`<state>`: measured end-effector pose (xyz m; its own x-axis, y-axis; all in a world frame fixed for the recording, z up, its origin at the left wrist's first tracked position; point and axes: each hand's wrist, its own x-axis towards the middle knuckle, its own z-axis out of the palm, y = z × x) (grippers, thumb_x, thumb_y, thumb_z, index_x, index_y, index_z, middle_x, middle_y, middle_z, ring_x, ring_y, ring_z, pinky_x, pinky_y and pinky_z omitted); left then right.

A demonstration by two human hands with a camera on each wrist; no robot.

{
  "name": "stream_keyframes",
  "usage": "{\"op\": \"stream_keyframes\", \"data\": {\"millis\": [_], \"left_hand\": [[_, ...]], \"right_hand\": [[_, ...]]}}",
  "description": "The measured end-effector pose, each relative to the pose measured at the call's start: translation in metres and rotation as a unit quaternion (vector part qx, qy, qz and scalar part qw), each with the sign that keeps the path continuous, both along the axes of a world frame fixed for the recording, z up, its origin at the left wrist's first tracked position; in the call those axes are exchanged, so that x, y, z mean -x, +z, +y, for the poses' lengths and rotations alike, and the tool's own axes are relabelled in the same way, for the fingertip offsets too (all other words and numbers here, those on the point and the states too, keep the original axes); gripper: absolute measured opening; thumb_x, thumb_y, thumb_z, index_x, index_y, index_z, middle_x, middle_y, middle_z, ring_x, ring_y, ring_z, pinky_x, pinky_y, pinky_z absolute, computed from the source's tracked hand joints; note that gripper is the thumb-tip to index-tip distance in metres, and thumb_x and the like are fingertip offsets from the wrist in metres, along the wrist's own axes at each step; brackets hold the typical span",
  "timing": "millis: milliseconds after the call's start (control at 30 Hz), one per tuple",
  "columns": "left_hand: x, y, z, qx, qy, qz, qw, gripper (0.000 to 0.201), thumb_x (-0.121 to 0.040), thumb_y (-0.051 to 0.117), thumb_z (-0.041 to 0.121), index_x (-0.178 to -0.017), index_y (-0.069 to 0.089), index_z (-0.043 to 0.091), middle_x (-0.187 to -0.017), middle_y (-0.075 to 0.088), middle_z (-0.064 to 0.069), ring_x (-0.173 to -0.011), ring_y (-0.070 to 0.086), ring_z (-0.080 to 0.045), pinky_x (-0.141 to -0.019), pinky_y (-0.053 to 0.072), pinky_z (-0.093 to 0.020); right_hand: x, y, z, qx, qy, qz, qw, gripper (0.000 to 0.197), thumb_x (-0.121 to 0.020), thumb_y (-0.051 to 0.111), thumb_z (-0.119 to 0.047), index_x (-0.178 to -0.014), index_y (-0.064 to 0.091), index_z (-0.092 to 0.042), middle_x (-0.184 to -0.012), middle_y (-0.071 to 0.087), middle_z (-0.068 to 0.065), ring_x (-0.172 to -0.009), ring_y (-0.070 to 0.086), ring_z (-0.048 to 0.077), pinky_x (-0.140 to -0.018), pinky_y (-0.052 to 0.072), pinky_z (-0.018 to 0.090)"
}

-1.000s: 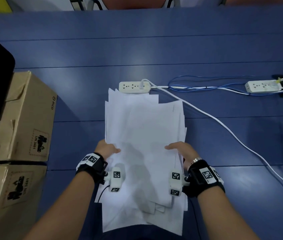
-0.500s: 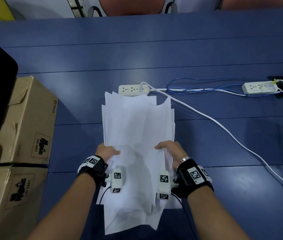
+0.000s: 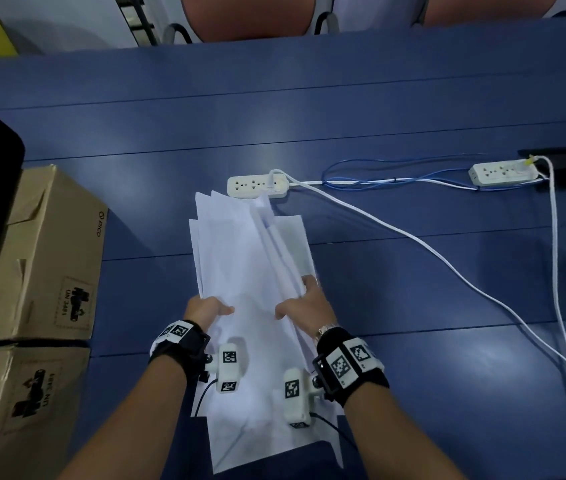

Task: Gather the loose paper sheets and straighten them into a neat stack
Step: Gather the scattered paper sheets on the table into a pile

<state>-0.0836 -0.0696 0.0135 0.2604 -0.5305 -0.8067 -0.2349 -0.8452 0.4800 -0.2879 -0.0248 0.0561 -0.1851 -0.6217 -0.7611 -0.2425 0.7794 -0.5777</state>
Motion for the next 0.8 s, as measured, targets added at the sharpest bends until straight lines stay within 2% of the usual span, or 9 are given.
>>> {"op": "stream_keyframes", "data": {"millis": [67, 167, 233, 367, 500, 567, 667, 733, 800], "left_hand": [[-0.001, 0.0, 0.0, 0.001, 0.006, 0.001, 1.0, 0.043, -0.077, 0.075, -0.002, -0.117, 0.059, -0.002, -0.124, 0.06, -0.018, -0.096, 0.056, -0.033, -0.08, 0.043, -0.04], [-0.001, 0.007, -0.002, -0.011, 0.0, 0.013, 1.0, 0.04, -0.076, 0.074, 0.0, -0.115, 0.063, -0.002, -0.127, 0.058, -0.015, -0.107, 0.053, -0.033, -0.079, 0.041, -0.038], [-0.002, 0.01, -0.004, -0.029, 0.0, 0.04, 0.999, 0.05, -0.067, 0.081, 0.009, -0.115, 0.069, 0.004, -0.132, 0.056, -0.009, -0.118, 0.049, -0.031, -0.082, 0.041, -0.039], [-0.008, 0.004, -0.003, -0.047, -0.002, 0.081, 0.996, 0.08, -0.042, 0.097, 0.02, -0.116, 0.07, 0.005, -0.13, 0.064, -0.008, -0.114, 0.06, -0.022, -0.093, 0.049, -0.042], [-0.005, 0.007, -0.001, -0.01, -0.058, 0.046, 0.997, 0.05, -0.06, 0.091, -0.001, -0.105, 0.069, -0.007, -0.099, 0.076, -0.016, -0.099, 0.071, -0.035, -0.084, 0.055, -0.038], [0.001, 0.009, -0.002, 0.011, -0.06, 0.014, 0.998, 0.044, -0.064, 0.087, -0.006, -0.103, 0.066, -0.007, -0.101, 0.072, -0.016, -0.101, 0.069, -0.035, -0.089, 0.051, -0.039], [0.004, 0.01, -0.004, 0.015, -0.055, 0.003, 0.998, 0.025, -0.071, 0.08, -0.014, -0.078, 0.061, 0.0, -0.086, 0.065, -0.011, -0.08, 0.062, -0.027, -0.084, 0.046, -0.036], [0.003, 0.006, -0.006, 0.0, -0.049, 0.012, 0.999, 0.024, -0.07, 0.081, -0.011, -0.075, 0.061, 0.0, -0.084, 0.064, -0.012, -0.077, 0.06, -0.027, -0.084, 0.046, -0.035], [0.0, 0.0, -0.006, -0.012, -0.055, 0.025, 0.998, 0.025, -0.062, 0.086, -0.004, -0.075, 0.064, -0.001, -0.079, 0.065, -0.015, -0.073, 0.061, -0.029, -0.076, 0.049, -0.035]], "right_hand": [[-0.005, -0.002, 0.002, -0.004, 0.027, 0.045, 0.999, 0.073, -0.059, 0.075, -0.032, -0.122, 0.036, -0.036, -0.115, 0.053, -0.003, -0.122, 0.043, 0.028, -0.105, 0.036, 0.049], [0.004, -0.004, -0.002, -0.008, 0.015, 0.082, 0.997, 0.086, -0.063, 0.079, -0.037, -0.138, 0.038, -0.032, -0.157, 0.019, 0.004, -0.143, 0.018, 0.032, -0.112, 0.024, 0.053], [0.017, -0.009, -0.008, -0.011, -0.017, 0.033, 0.999, 0.102, -0.062, 0.083, -0.04, -0.148, 0.031, -0.028, -0.164, 0.004, 0.004, -0.147, 0.014, 0.034, -0.116, 0.024, 0.05], [0.039, -0.009, -0.013, 0.001, -0.117, -0.05, 0.992, 0.106, -0.055, 0.091, -0.034, -0.142, 0.033, -0.017, -0.147, 0.029, 0.003, -0.129, 0.044, 0.028, -0.108, 0.038, 0.041], [0.046, -0.007, -0.018, -0.027, -0.153, -0.109, 0.982, 0.111, -0.06, 0.09, -0.025, -0.146, 0.02, -0.016, -0.146, 0.041, 0.007, -0.13, 0.043, 0.028, -0.108, 0.035, 0.043], [0.051, 0.0, -0.02, -0.043, -0.127, -0.12, 0.984, 0.096, -0.066, 0.088, -0.022, -0.143, 0.032, -0.007, -0.14, 0.046, 0.004, -0.125, 0.045, 0.026, -0.103, 0.036, 0.04], [0.049, 0.016, -0.018, -0.028, -0.066, -0.102, 0.992, 0.045, -0.068, 0.084, -0.016, -0.102, 0.058, -0.004, -0.119, 0.059, 0.005, -0.106, 0.054, 0.023, -0.091, 0.044, 0.035], [0.036, 0.023, -0.014, 0.006, -0.033, -0.07, 0.997, 0.037, -0.062, 0.083, -0.019, -0.092, 0.066, -0.005, -0.102, 0.071, 0.007, -0.091, 0.065, 0.022, -0.086, 0.055, 0.038], [0.015, 0.028, -0.003, 0.053, 0.049, -0.032, 0.997, 0.057, -0.056, 0.082, -0.036, -0.106, 0.07, -0.011, -0.112, 0.072, 0.008, -0.098, 0.069, 0.025, -0.091, 0.056, 0.042]]}}
